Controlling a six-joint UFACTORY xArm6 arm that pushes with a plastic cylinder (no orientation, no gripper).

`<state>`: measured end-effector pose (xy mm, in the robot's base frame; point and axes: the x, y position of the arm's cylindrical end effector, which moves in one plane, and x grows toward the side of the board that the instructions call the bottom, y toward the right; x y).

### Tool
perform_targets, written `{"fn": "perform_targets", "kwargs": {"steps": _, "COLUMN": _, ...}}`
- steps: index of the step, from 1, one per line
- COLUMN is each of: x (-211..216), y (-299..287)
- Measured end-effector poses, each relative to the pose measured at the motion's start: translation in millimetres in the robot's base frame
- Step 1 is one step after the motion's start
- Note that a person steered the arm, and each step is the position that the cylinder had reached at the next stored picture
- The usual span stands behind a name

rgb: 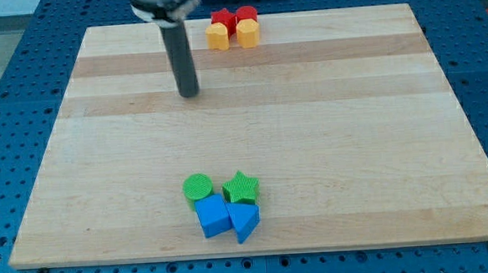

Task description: Move your arm towards the left

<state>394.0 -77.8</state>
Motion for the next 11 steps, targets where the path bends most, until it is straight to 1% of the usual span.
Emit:
{"fn": "perform_targets", "kwargs": {"steps": 1, "x": 47.7, "y": 76.3}}
{"fn": "perform_targets", "kwargs": {"steps": 2, "x": 65.1, "y": 115.3}}
{"fn": "perform_targets", "kwargs": {"steps": 3, "x": 65.1, "y": 115.3}}
{"fn": "perform_targets", "kwargs": {"steps": 5, "x": 64.4, "y": 70.5}}
{"fn": "perform_targets", "kwargs": {"steps": 6, "x": 35.5, "y": 113.5}}
{"fn": "perform_targets", "kwargs": {"steps": 7, "x": -20.8, "y": 180.9}}
{"fn": "perform_targets", "kwargs": {"steps": 8, "x": -94.9, "y": 216.0}}
{"fn": "perform_targets", "kwargs": {"steps": 9, "x": -179.7, "y": 224.3}}
{"fn": "perform_targets", "kwargs": {"steps": 10, "x": -202.5, "y": 220.5}}
{"fn": "perform_targets", "kwargs": {"steps": 11, "x": -202.5, "y": 188.1}}
